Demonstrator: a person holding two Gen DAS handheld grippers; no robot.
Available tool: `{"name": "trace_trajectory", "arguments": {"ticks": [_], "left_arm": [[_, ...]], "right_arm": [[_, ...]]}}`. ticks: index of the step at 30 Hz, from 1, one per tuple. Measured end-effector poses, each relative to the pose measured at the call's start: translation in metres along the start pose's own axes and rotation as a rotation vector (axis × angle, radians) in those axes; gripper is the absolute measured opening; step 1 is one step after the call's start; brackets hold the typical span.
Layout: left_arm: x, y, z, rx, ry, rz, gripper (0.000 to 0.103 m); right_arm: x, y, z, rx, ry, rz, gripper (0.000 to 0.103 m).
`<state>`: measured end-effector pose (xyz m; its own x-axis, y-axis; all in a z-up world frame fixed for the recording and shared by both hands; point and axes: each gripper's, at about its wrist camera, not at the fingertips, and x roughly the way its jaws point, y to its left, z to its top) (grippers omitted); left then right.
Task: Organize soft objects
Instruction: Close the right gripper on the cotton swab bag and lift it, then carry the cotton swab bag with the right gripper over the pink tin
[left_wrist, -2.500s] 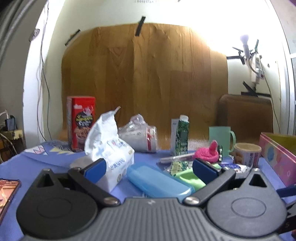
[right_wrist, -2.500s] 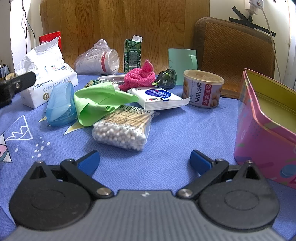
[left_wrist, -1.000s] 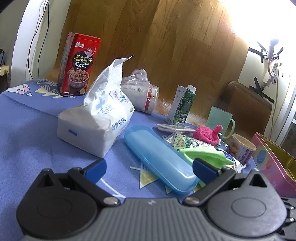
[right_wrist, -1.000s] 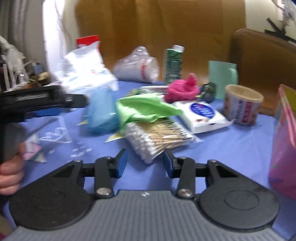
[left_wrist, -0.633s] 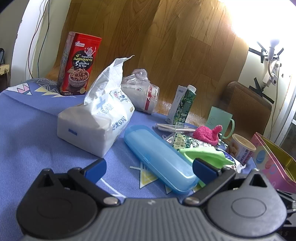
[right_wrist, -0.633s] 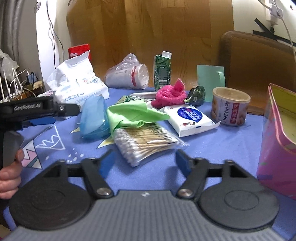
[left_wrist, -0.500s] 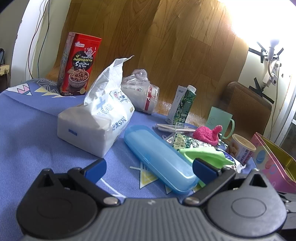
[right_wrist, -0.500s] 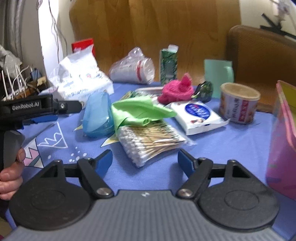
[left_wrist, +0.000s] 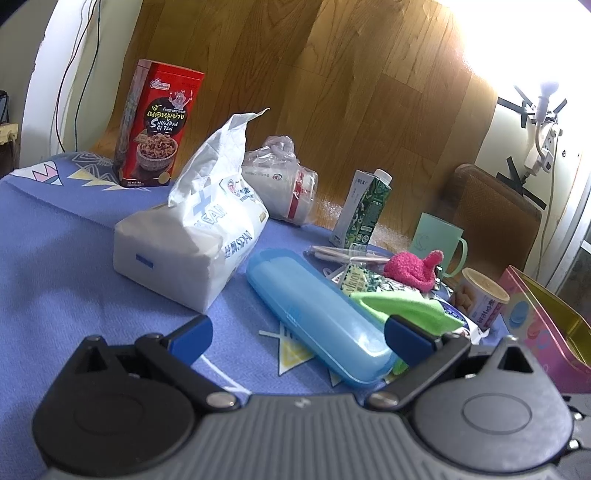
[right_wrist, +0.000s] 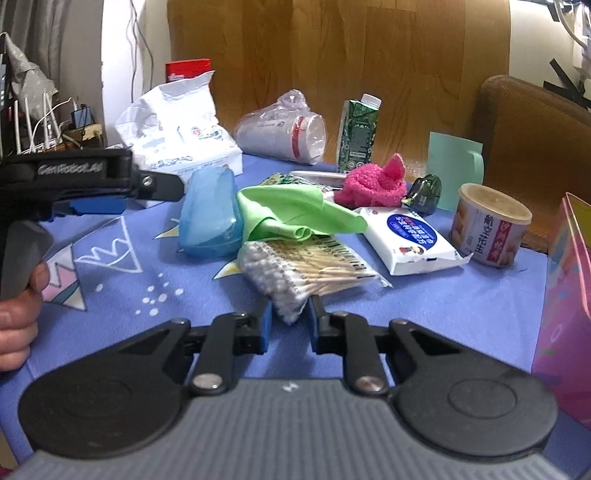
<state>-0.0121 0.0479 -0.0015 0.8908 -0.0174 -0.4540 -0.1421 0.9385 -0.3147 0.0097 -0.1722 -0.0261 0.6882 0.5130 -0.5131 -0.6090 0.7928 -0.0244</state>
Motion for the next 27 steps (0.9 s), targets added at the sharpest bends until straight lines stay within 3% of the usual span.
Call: {"name": "trace_trajectory", "arguments": {"ticks": [5, 9, 10, 11, 13, 24, 27], "left_arm": [[0.0, -0.004, -0.001, 0.025, 0.0, -0.007, 0.102], [-0.001, -0.007, -0.001, 0.051, 0.02, -0.062, 0.102], [-0.002, -0.007, -0.001, 0.056, 0.029, -0.088, 0.102], [-0.003, -0.008, -0.001, 0.06, 0.035, -0.107, 0.102], [-0.008, -0.011, -0.003, 0.071, 0.041, -0.141, 0.102], [-0.001, -0.037, -0.021, 0.049, 0.212, -0.33, 0.097], [0.009, -0.044, -0.025, 0.032, 0.263, -0.358, 0.091]], "right_arm": [[-0.016, 0.006, -0.01, -0.037, -0.004, 0.049, 0.023], [-0.028, 0.01, -0.016, -0.069, 0.002, 0.1, 0.026], [-0.031, 0.012, -0.018, -0.078, -0.001, 0.103, 0.03], [-0.033, 0.012, -0.018, -0.083, -0.005, 0.101, 0.044], [-0.037, 0.01, -0.019, -0.075, -0.023, 0.091, 0.057], [-0.026, 0.001, -0.017, -0.008, 0.011, 0.138, 0.059], [-0.022, 0.002, -0.017, -0.012, 0.018, 0.134, 0.059]]}}
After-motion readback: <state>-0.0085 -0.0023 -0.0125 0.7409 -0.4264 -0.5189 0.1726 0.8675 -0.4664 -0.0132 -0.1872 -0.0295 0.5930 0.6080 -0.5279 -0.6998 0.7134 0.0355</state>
